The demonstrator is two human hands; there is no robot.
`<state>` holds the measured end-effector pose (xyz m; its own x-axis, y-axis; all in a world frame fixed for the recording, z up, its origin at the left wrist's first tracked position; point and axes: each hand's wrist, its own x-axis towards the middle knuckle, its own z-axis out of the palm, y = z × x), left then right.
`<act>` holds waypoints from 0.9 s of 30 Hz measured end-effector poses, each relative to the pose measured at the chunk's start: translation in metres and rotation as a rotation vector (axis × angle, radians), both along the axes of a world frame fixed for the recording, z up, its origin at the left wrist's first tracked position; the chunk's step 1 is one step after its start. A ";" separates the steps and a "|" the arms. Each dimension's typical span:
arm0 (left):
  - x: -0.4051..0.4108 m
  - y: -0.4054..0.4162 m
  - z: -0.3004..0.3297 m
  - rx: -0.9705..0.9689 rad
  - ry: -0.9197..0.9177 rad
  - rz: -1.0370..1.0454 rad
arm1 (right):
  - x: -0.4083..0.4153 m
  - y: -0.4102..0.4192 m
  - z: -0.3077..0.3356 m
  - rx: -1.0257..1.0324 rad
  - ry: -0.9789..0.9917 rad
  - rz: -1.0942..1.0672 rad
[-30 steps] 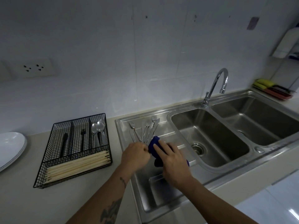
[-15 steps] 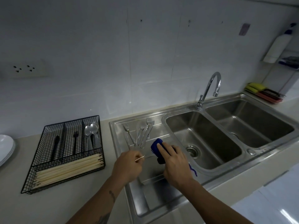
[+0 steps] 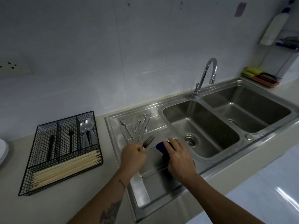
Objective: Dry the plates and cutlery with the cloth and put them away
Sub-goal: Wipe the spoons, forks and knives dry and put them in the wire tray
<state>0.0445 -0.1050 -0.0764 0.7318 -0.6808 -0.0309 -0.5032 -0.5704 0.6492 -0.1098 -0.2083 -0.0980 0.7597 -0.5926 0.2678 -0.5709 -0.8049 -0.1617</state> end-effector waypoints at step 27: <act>0.017 -0.005 0.056 -0.638 1.146 0.418 | 0.027 0.000 0.018 0.057 -0.170 0.113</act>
